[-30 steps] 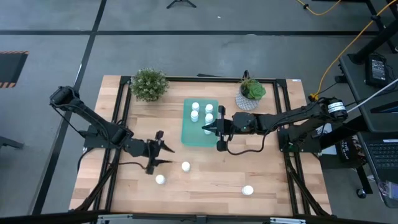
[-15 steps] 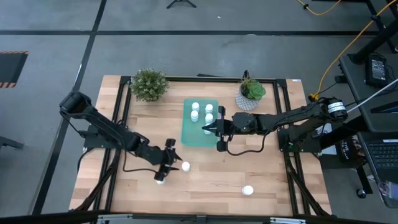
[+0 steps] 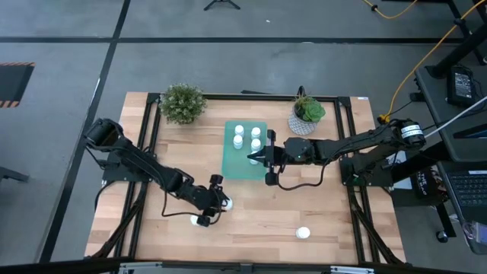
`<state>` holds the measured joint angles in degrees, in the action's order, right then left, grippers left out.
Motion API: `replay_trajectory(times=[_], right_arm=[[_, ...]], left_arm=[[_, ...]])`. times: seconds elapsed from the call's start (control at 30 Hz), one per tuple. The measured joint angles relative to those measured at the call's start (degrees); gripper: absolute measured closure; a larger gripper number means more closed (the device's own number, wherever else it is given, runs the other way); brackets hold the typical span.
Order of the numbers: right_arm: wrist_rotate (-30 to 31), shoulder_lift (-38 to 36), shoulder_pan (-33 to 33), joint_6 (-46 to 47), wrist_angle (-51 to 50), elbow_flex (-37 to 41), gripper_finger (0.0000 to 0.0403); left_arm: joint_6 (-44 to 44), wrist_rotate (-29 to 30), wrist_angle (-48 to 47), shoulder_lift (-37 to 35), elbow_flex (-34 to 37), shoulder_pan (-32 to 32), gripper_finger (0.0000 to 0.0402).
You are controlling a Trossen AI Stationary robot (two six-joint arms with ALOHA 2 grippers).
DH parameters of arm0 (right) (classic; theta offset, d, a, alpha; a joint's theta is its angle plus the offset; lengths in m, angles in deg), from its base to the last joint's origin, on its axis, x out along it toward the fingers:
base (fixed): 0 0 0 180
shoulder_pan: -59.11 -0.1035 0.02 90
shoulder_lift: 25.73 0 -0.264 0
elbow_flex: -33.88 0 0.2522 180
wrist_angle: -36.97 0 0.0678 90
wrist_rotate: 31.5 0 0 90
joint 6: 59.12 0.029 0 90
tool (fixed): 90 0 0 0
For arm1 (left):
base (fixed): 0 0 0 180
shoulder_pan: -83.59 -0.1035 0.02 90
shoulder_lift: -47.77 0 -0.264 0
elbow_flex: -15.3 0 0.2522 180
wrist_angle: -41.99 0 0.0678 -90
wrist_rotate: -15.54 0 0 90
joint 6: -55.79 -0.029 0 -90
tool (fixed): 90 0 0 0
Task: Pick and place pill bottles into a basket
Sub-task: Put the white pill bottle into the green bin
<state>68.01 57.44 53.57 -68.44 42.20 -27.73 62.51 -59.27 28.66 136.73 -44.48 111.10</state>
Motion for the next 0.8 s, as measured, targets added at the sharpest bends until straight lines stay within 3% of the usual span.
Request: replay_trajectory(times=[0.17,0.57,0.8], right_arm=[[0.0,0.0,0.0,0.0,0.0,0.0,0.0392],[0.0,0.0,0.0,0.0,0.0,0.0,0.0392],[0.0,0.0,0.0,-0.1,0.0,0.0,0.0392]], left_arm=[[0.0,4.2,-0.2,0.3,0.0,0.1,0.0209],[-2.7,3.2,-0.2,0.1,0.0,0.2,0.0208],[-2.3,2.7,0.0,0.1,0.0,0.3,0.0176]])
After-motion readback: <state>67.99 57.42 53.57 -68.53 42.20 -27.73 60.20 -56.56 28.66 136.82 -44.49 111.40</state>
